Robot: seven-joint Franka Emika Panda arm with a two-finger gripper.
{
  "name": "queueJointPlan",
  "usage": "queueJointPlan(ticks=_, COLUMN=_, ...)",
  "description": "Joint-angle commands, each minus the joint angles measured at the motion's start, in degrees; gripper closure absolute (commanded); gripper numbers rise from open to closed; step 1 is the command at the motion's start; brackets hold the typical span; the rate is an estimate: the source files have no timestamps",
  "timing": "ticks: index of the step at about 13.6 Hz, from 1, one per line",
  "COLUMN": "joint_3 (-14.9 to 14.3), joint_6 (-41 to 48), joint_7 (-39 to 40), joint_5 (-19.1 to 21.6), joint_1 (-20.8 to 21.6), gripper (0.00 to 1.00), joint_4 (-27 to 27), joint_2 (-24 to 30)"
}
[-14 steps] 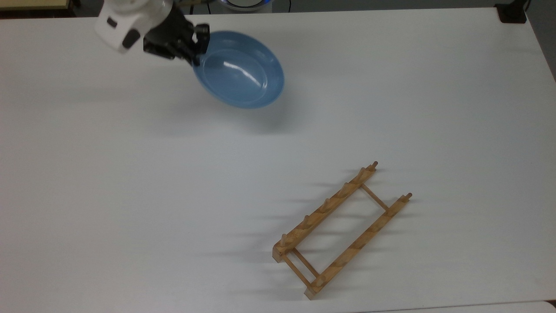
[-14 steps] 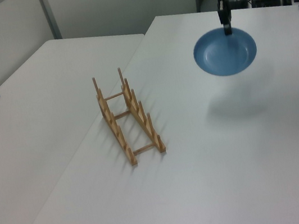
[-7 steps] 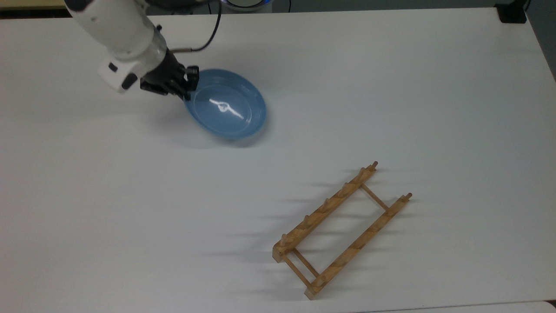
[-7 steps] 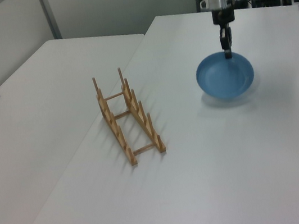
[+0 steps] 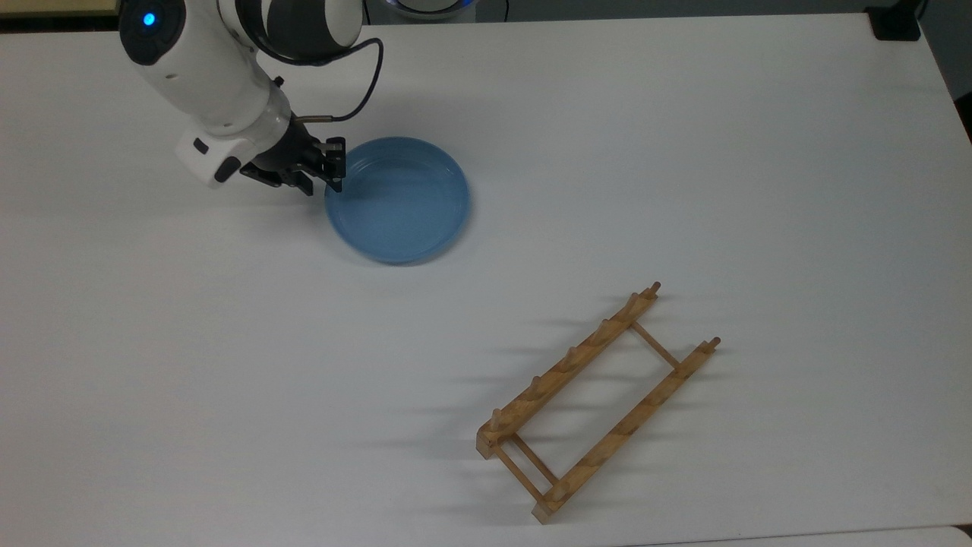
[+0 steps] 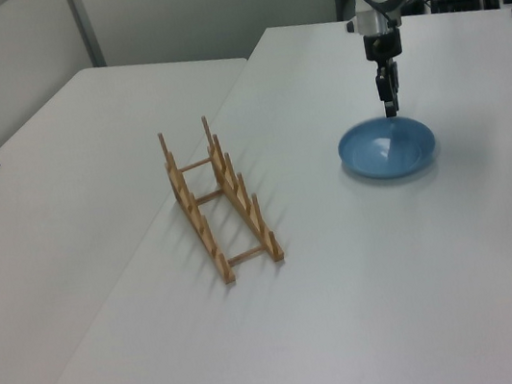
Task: Pick plate from plate rack
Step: 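Open the gripper and raise it off the plate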
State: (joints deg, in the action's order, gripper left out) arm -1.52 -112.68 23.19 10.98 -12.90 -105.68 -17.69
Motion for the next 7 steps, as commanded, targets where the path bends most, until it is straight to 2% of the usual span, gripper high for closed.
queueJointPlan(ticks=1, joint_3=-0.8, joint_6=-0.2, joint_7=-6.4, joint_5=0.6, joint_1=-0.2, gripper=0.0, joint_4=1.2, joint_2=3.1)
queueJointPlan(ticks=3, joint_3=-0.8, joint_6=1.1, joint_7=-11.6, joint_5=0.6, joint_1=0.2, gripper=0.0, joint_4=3.6, joint_2=5.6)
queueJointPlan(ticks=7, joint_3=-0.5, joint_6=7.7, joint_7=-18.5, joint_5=0.1, joint_1=3.0, gripper=0.0, joint_4=6.6, joint_2=14.5)
